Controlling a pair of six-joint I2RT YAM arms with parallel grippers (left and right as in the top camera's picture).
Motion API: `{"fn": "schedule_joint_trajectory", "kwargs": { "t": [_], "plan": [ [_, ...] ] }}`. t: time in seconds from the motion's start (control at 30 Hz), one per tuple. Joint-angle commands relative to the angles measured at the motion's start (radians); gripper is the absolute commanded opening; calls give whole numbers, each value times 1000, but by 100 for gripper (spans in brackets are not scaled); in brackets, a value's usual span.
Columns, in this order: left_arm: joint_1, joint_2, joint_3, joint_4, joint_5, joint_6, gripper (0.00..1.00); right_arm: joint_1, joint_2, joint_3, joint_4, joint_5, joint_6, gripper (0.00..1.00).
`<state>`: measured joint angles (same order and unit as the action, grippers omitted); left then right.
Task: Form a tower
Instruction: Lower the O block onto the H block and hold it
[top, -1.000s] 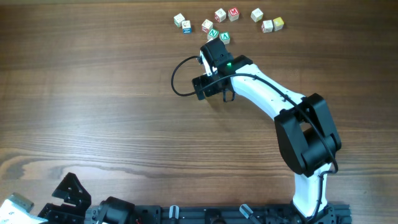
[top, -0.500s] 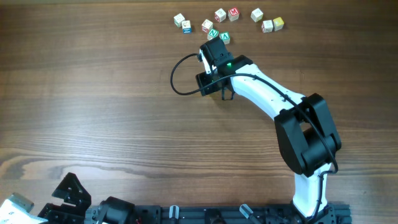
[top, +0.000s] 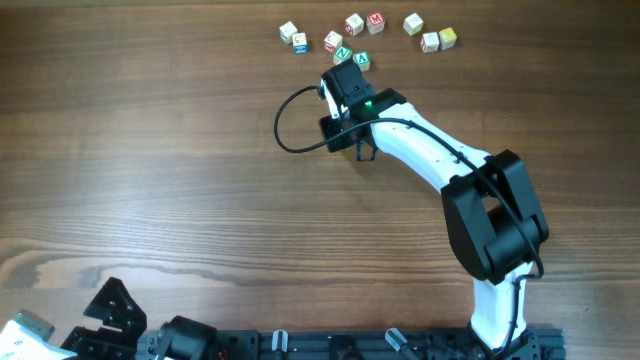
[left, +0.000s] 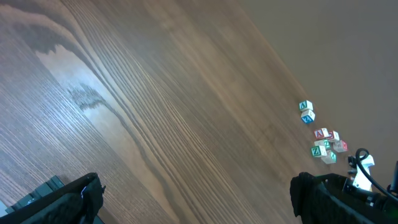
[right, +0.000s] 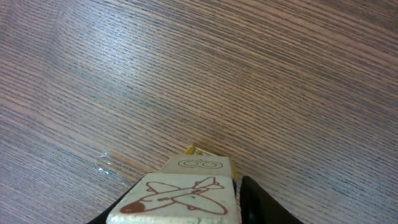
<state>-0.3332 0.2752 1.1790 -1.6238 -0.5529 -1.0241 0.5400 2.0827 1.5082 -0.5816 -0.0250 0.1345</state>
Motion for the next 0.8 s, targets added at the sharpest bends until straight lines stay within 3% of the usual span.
{"fn": "schedule_joint_trajectory", "kwargs": {
  "t": [0.0,0.27,0.77],
  "plan": [
    [6,-5,-3,2,-13,-9,100,0,10,3,0,9,4,44],
    [6,-5,-3,2,-13,-9,100,0,10,3,-4,9,8,34],
    [6,-5,-3,2,-13,-9,100,0,4,26,-40,5,66,25]
  ]
}}
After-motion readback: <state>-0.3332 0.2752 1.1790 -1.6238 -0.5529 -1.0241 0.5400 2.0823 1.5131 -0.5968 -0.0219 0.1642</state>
